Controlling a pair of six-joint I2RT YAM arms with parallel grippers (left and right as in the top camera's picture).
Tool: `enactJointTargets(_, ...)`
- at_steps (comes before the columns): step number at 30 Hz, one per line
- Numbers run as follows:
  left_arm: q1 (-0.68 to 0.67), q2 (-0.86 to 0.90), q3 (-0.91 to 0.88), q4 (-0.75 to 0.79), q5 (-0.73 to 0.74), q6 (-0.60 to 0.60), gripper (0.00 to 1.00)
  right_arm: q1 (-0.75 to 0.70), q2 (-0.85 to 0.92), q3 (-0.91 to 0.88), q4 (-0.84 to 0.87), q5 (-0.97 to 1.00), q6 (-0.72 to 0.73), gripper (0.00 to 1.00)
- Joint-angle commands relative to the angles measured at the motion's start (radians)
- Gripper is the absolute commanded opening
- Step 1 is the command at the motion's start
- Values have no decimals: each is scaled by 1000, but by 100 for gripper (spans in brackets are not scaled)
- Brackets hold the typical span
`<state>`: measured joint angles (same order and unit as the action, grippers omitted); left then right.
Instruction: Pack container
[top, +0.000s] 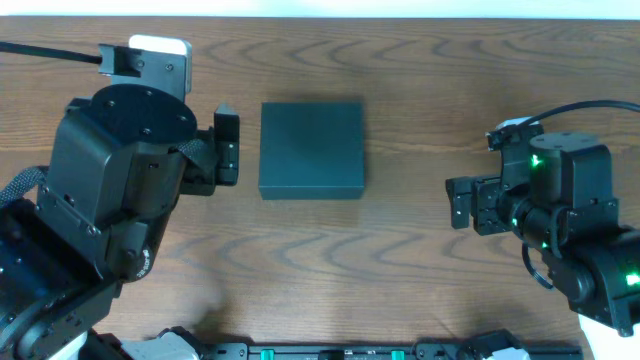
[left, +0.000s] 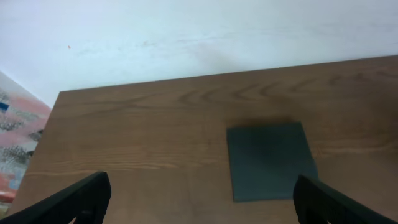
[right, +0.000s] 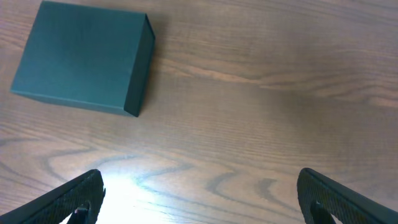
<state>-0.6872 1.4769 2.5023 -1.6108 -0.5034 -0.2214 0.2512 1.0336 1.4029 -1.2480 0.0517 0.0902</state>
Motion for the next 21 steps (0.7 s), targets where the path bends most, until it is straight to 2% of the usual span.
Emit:
enactJointTargets(1,6,-6,0,-78,6,-11,95,5,1,-4,-1,-4,-9,99)
enactJointTargets(7,6,-12,0,-78,1,-5,95,5,1,-4,-1,-4,-9,99)
enactJointTargets(12,33,-62,0,-78,-3,50,95,5,1,-4,-1,-4,-9,99)
enactJointTargets(16,180,-145,-1,-69,53,50,95,5,1,-4,-1,-4,-9,99)
enactJointTargets(21,486,-241,-87,-50,163,68,95,5,1,-4,-1,-4,-9,99)
